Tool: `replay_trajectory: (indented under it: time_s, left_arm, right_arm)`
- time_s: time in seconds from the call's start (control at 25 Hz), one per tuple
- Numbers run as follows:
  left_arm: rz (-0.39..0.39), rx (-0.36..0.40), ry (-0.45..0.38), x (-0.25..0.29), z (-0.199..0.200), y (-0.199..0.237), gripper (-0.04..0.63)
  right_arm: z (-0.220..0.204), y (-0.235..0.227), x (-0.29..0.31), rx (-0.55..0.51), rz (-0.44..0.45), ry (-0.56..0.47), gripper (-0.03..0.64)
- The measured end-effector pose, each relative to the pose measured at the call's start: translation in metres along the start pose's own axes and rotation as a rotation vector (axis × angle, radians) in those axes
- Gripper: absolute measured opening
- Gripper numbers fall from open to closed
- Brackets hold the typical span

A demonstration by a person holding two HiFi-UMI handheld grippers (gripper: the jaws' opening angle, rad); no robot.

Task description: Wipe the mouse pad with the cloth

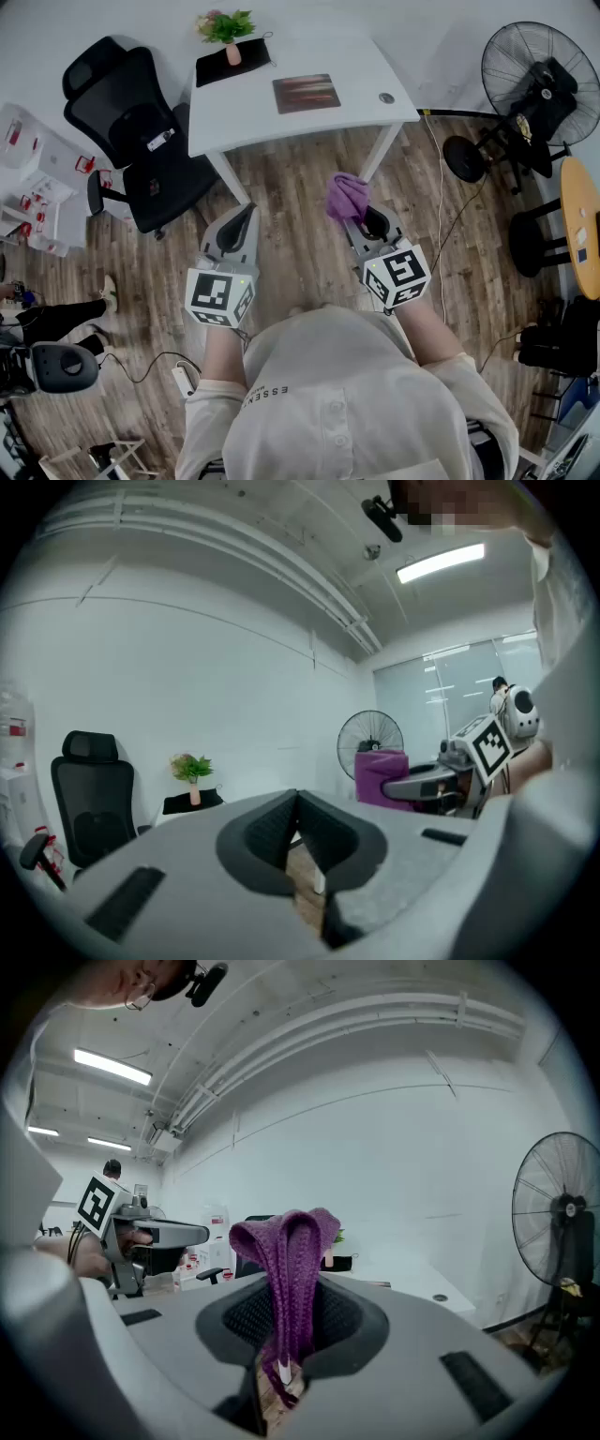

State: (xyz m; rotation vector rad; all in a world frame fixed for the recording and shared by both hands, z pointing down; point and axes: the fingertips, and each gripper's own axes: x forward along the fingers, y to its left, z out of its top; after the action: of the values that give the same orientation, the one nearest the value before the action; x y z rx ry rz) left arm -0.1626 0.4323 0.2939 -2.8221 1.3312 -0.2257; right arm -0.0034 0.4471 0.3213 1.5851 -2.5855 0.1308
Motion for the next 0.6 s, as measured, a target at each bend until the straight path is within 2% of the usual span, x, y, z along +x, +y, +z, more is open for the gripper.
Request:
replay_trajectory:
  time_s: [0.24, 0.6]
  left_arm:
    - [-0.016, -0.009, -0.019, -0.005, 0.0, 0.01, 0.001]
    - [-0.068, 0.005, 0.013, -0.013, -0.017, 0.033, 0.001]
  right_arm:
    - [0.001, 0.005, 0.007, 0.005, -0.014, 0.0, 0.091]
    - [-0.004, 0.027, 0.029, 0.039, -0.061, 0.018, 0.091]
